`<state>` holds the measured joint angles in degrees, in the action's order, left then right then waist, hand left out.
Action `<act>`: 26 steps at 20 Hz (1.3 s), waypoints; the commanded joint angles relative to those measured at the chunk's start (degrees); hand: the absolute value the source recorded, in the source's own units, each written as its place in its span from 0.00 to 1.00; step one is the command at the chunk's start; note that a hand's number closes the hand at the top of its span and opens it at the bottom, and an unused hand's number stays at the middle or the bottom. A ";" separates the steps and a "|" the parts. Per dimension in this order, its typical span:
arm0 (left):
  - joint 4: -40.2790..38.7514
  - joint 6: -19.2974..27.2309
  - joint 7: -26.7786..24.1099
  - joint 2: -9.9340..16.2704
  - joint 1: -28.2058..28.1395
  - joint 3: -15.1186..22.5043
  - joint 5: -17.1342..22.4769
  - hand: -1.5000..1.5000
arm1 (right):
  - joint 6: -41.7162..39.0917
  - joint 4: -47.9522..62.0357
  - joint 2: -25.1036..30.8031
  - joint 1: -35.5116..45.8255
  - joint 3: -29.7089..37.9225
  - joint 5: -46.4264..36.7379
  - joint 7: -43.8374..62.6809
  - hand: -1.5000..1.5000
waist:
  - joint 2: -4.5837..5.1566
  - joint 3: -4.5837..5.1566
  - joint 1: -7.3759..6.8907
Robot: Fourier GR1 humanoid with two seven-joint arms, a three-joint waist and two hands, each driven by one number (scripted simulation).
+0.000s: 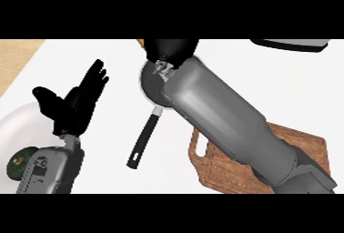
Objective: Pick the croissant from the cutting board and place it in the pan
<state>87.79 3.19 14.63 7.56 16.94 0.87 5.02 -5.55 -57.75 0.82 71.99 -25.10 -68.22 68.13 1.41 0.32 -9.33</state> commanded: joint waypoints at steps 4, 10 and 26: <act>-1.30 1.16 -0.69 -0.21 0.15 -1.69 0.21 0.50 | 11.23 5.40 -0.78 1.05 -0.79 1.97 10.90 1.00 | -0.35 -0.16 3.28; -2.24 0.68 -3.54 -0.12 -1.99 -1.74 -0.41 0.50 | 23.91 12.59 -0.79 -5.15 -1.81 3.81 2.39 1.00 | 0.40 -0.20 3.61; 0.32 -0.43 -1.59 0.58 -2.80 -1.62 0.17 0.50 | 38.03 26.42 -0.80 -10.76 2.49 20.06 -4.02 0.00 | 0.15 -0.33 2.82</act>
<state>88.20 3.24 13.93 8.58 15.50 -1.74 5.72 25.99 -33.23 0.51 62.10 -22.92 -52.76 59.70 1.52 -0.01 -6.03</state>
